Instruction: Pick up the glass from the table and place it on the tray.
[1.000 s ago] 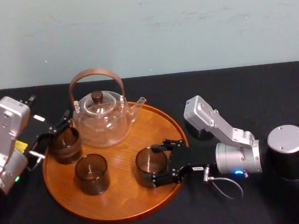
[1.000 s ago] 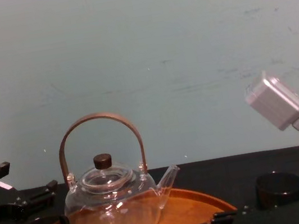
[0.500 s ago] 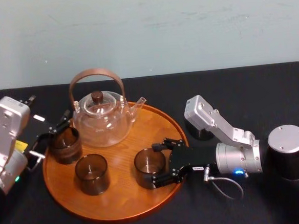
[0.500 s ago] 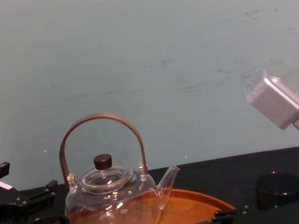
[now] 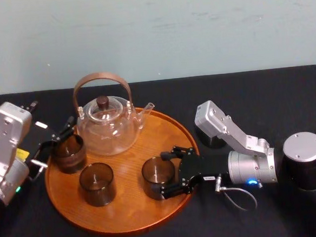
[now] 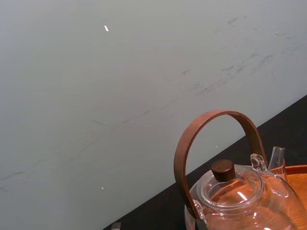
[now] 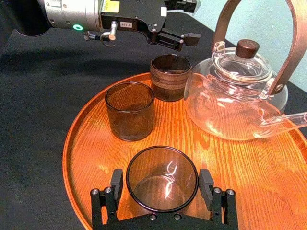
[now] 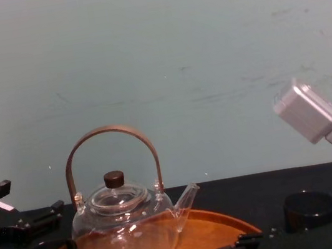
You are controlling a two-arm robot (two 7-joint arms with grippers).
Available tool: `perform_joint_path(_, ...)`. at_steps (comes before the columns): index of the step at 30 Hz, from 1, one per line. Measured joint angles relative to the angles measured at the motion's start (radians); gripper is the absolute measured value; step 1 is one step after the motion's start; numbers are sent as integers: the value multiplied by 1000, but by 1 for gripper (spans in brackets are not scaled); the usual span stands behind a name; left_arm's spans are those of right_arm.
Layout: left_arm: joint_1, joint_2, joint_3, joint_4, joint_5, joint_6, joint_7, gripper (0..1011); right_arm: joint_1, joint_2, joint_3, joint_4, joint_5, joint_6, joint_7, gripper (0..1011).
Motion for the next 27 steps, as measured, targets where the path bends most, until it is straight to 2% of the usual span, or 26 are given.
perform_joint_path(8,0,0,0,0,0,0,0,1001,-12,25,13,-23,24,-2,28,1002)
perform_joint_path(15,0,0,0,0,0,0,0,1001,-44,75,35,-79,53,0,35,1002)
perform_joint_path(27,0,0,0,0,0,0,0,1001,-129,186,101,-198,113,-2,10,1003)
